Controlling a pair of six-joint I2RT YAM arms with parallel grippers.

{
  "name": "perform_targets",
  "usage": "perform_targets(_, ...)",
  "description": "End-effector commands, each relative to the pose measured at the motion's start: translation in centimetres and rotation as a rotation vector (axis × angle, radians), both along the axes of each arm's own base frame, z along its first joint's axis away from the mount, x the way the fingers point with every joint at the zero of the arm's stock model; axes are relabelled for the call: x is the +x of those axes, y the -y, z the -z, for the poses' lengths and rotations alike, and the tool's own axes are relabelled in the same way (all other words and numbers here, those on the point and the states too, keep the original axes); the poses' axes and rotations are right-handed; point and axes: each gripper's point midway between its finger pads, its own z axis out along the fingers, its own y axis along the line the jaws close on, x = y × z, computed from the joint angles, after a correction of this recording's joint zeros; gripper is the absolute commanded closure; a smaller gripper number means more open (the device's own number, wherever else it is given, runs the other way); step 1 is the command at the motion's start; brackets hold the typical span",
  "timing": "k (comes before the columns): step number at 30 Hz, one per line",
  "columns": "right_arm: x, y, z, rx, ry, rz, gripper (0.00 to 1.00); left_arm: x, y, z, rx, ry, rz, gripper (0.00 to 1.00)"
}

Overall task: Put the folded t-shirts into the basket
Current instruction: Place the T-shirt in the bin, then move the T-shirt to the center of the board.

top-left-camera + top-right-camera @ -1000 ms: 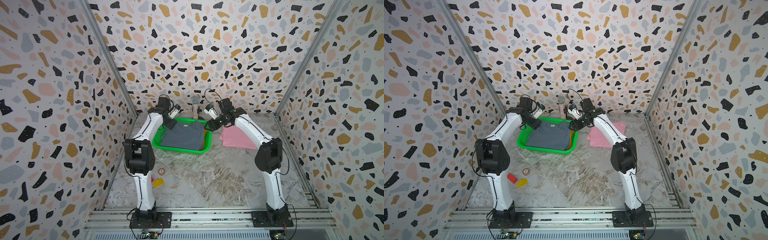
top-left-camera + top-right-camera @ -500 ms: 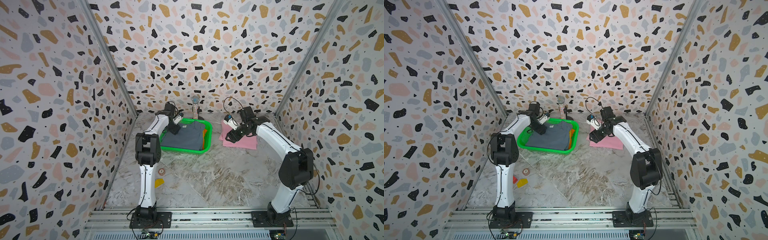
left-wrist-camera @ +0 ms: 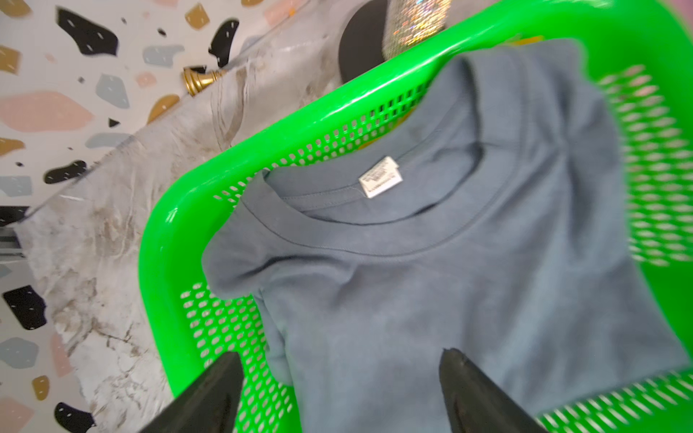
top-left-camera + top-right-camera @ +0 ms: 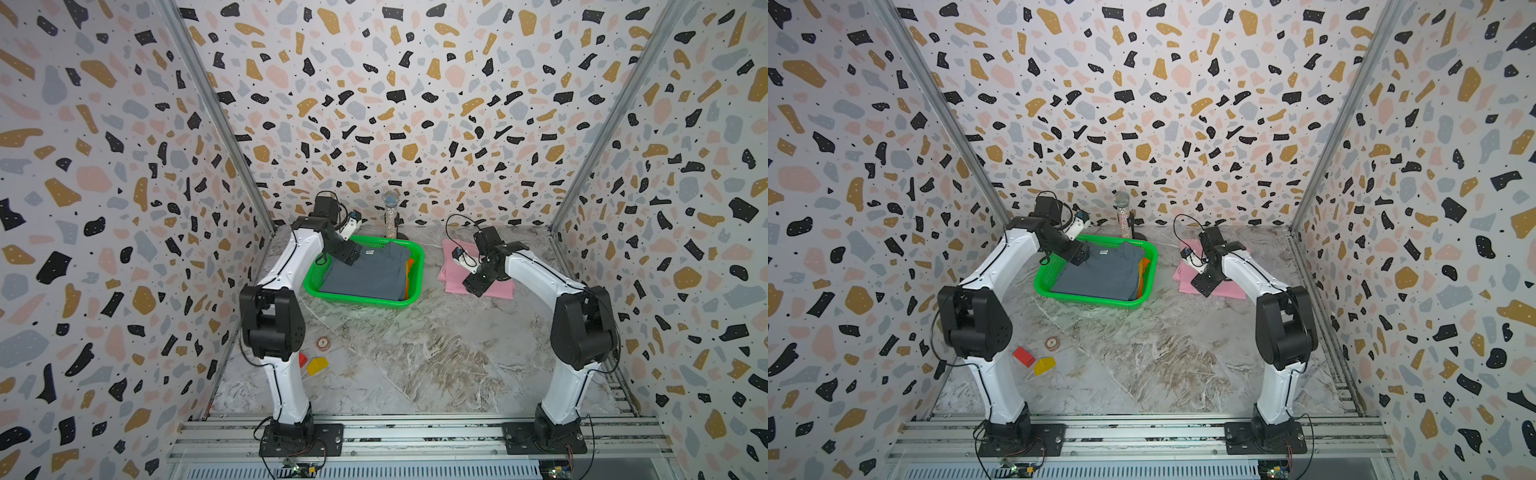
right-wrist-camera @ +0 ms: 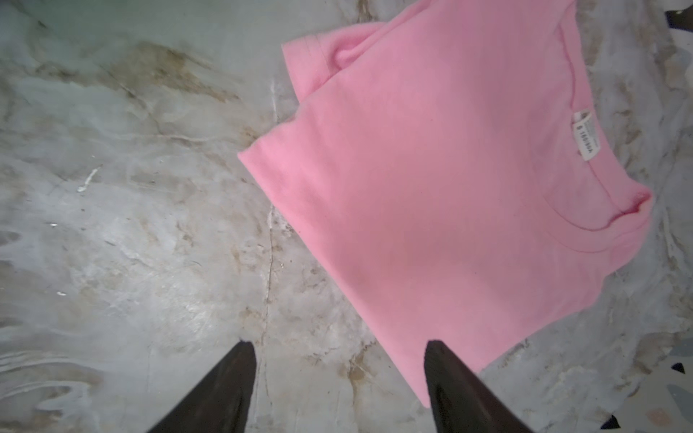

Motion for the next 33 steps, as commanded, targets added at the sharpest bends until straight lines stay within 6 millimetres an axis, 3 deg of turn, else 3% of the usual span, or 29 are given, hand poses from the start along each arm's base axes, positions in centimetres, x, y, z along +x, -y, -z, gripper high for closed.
perform_targets(1,0.0,-0.2,0.3,-0.012,-0.003,-0.077,0.24,-2.7,0.9,-0.5,-0.073,-0.015,0.032,0.10)
perform_targets(8,0.4,0.1,2.5,-0.066,-0.056,-0.120,0.27,-7.8,1.4,-1.2,-0.129,-0.032,0.071,0.04)
perform_targets(17,1.5,-0.3,3.8,-0.076,-0.100,-0.134,0.30,-11.7,1.4,-0.4,-0.146,-0.044,0.096,0.03)
perform_targets(25,1.2,-0.1,5.5,-0.096,-0.152,-0.144,0.42,-12.2,1.7,0.5,-0.173,-0.057,0.099,0.03)
perform_targets(33,-0.7,0.7,6.4,-0.128,-0.197,-0.166,0.72,-12.5,1.4,1.3,-0.153,-0.075,0.091,0.04)
